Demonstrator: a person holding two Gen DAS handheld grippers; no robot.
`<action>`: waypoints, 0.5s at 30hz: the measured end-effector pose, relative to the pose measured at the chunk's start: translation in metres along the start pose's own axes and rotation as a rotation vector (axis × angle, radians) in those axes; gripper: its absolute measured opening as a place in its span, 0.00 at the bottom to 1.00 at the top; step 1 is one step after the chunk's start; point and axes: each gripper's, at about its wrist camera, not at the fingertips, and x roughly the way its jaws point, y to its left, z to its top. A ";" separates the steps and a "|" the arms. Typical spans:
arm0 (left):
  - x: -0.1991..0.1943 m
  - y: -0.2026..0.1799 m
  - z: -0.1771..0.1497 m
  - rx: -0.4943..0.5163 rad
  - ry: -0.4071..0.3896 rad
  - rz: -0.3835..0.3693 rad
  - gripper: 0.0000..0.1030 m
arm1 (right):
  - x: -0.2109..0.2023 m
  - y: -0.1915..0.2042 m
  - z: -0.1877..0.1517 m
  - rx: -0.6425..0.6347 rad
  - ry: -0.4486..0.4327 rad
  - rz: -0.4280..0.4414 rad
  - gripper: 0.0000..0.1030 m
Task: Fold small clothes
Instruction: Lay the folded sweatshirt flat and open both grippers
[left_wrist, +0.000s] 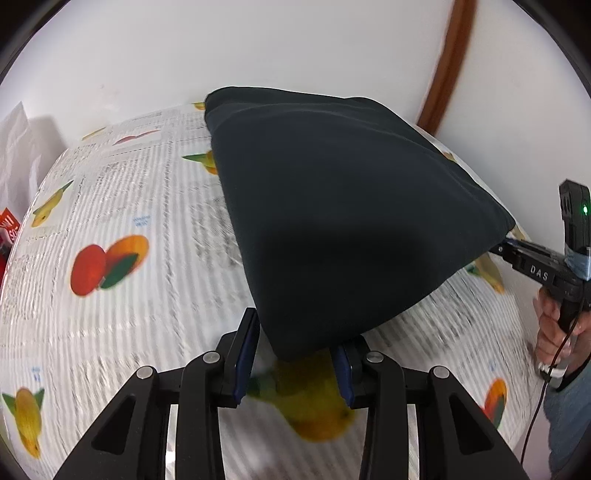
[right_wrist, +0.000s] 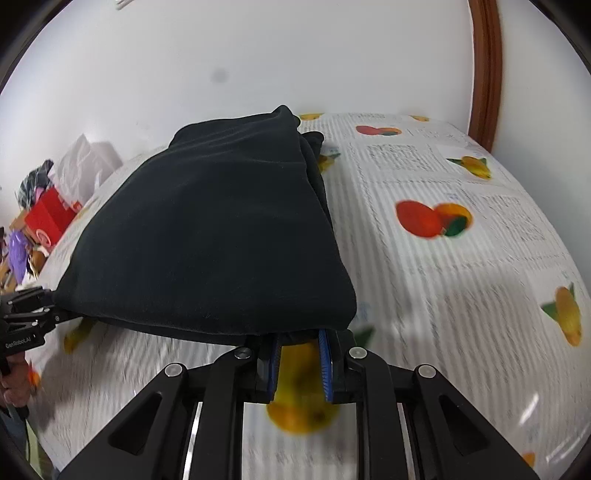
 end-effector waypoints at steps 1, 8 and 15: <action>0.002 0.005 0.004 -0.013 0.001 0.002 0.34 | 0.004 0.003 0.004 0.003 0.000 0.001 0.17; 0.013 0.030 0.012 -0.100 0.021 -0.049 0.36 | 0.019 0.014 0.020 0.018 0.007 0.007 0.21; -0.009 0.036 -0.002 -0.109 -0.012 -0.027 0.50 | -0.021 0.004 0.018 -0.029 -0.049 -0.028 0.22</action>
